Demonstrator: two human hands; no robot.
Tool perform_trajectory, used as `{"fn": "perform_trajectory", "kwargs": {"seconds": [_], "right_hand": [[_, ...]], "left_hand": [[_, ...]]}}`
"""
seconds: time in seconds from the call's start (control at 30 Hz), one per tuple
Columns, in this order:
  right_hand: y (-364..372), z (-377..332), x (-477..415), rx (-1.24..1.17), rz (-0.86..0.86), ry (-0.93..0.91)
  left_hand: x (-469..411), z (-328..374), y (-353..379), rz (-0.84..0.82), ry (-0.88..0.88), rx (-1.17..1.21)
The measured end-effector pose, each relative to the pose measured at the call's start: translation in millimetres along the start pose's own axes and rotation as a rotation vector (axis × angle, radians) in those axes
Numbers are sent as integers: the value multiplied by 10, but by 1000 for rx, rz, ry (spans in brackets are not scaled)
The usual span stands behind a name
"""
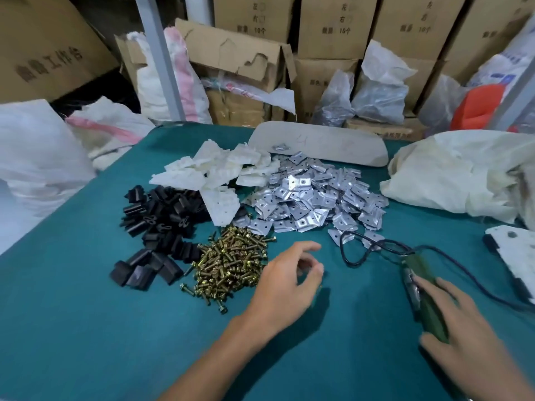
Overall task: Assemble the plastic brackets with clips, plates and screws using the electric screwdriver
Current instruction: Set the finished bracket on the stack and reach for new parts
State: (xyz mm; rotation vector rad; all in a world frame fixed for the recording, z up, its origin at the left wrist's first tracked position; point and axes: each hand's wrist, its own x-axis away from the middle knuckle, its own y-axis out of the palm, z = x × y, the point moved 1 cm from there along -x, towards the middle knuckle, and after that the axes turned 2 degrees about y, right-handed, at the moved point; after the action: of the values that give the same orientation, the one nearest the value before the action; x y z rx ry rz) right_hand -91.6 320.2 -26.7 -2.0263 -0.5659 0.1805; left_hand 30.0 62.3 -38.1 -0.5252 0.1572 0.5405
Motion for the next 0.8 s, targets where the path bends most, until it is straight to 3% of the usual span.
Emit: {"fn": "perform_trajectory", "kwargs": {"seconds": [0.13, 0.27, 0.4, 0.5, 0.67, 0.8], "right_hand": [[-165, 153, -130, 80, 72, 34], [-268, 217, -275, 254, 316, -111], [-43, -349, -331, -117, 301, -328], [357, -807, -416, -343, 227, -431], [783, -888, -518, -462, 179, -349], [765, -810, -564, -522, 218, -280]], "left_hand": [[-302, 61, -443, 85, 5, -116], [-718, -106, -911, 214, -7, -405], [-1209, -352, -1122, 117, -12, -838], [-1444, -495, -1127, 37, -36, -1024], [-1534, -626, -1195, 148, 45, -1096], [-1544, -537, -1257, 219, 104, -983]]}}
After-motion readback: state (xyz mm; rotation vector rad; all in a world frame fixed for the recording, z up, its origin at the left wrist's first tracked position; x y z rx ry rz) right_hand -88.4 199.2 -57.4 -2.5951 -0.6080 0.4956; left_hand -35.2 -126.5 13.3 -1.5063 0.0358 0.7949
